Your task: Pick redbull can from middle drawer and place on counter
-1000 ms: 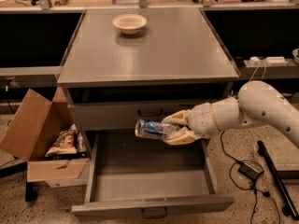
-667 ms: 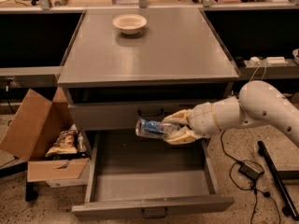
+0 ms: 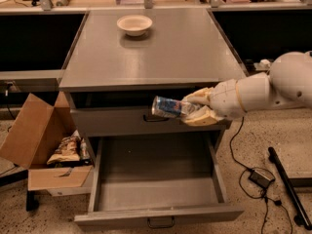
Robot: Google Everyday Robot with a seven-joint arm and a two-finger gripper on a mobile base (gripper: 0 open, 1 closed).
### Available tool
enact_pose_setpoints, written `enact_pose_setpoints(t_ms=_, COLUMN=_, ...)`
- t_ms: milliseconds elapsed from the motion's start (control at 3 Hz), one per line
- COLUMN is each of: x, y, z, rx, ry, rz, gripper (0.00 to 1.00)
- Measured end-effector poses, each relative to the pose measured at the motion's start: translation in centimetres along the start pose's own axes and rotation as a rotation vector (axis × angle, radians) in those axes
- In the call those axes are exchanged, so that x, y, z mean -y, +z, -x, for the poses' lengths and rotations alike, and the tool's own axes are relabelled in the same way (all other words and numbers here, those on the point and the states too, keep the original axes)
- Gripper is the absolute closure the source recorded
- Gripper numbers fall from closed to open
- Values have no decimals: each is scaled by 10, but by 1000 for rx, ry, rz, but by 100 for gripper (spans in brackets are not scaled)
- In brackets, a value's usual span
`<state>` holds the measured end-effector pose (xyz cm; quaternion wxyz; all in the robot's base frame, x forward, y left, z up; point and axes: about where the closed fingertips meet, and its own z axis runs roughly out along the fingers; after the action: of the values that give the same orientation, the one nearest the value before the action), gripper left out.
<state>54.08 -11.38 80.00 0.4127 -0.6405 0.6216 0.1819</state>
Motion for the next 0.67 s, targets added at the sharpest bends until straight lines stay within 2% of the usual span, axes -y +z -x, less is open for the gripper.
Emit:
enact_pose_setpoints(t_ms=333, x=27, y=-34, z=14, rx=-68, ry=4, rz=-66, gripper=100)
enact_pose_setpoints(t_ms=667, x=70, y=-74, z=10, rx=-94, ry=78, rz=-143, gripper=100)
